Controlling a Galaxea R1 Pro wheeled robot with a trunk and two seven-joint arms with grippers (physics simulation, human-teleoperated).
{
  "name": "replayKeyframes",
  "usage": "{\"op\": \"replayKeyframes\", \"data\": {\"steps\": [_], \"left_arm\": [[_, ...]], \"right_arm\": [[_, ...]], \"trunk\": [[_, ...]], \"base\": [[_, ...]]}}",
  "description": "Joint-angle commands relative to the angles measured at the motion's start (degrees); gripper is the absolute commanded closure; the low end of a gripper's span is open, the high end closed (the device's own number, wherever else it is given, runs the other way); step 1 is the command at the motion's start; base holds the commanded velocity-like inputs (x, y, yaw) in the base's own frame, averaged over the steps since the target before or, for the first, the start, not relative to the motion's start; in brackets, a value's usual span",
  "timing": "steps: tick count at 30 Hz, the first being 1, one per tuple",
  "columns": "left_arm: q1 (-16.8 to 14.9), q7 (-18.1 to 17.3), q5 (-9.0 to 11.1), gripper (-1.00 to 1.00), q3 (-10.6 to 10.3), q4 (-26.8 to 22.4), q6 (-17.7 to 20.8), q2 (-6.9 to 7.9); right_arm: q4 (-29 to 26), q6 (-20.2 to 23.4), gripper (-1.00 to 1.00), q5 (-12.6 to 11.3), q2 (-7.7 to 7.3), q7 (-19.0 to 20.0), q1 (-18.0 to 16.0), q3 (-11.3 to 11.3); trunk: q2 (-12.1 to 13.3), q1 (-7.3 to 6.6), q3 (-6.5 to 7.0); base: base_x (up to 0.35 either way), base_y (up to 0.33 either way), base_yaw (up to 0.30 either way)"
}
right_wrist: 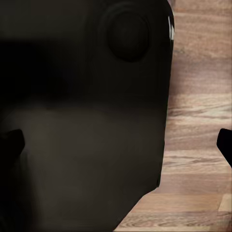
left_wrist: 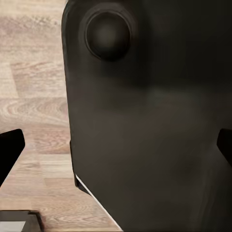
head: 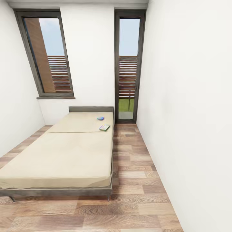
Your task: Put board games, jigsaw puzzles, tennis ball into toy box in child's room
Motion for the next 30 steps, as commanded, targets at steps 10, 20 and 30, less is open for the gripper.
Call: {"op": "replayKeyframes", "data": {"steps": [10,20,30], "left_arm": [[1.24,-0.19,0.24,-1.0,0.0,-0.97,0.02,1.26],[1.24,-0.19,0.24,-1.0,0.0,-0.97,0.02,1.26],[1.24,-0.19,0.24,-1.0,0.0,-0.97,0.02,1.26]], "right_arm": [[-1.11,-0.1,-1.0,0.09,0.82,0.06,-2.6,0.05],[-1.11,-0.1,-1.0,0.09,0.82,0.06,-2.6,0.05],[-1.11,-0.1,-1.0,0.09,0.82,0.06,-2.6,0.05]], "trunk": [[-0.01,0.0,-0.03],[-0.01,0.0,-0.03],[-0.01,0.0,-0.03]], "base": [[0.0,0.0,0.0],[0.0,0.0,0.0],[0.0,0.0,0.0]]}}
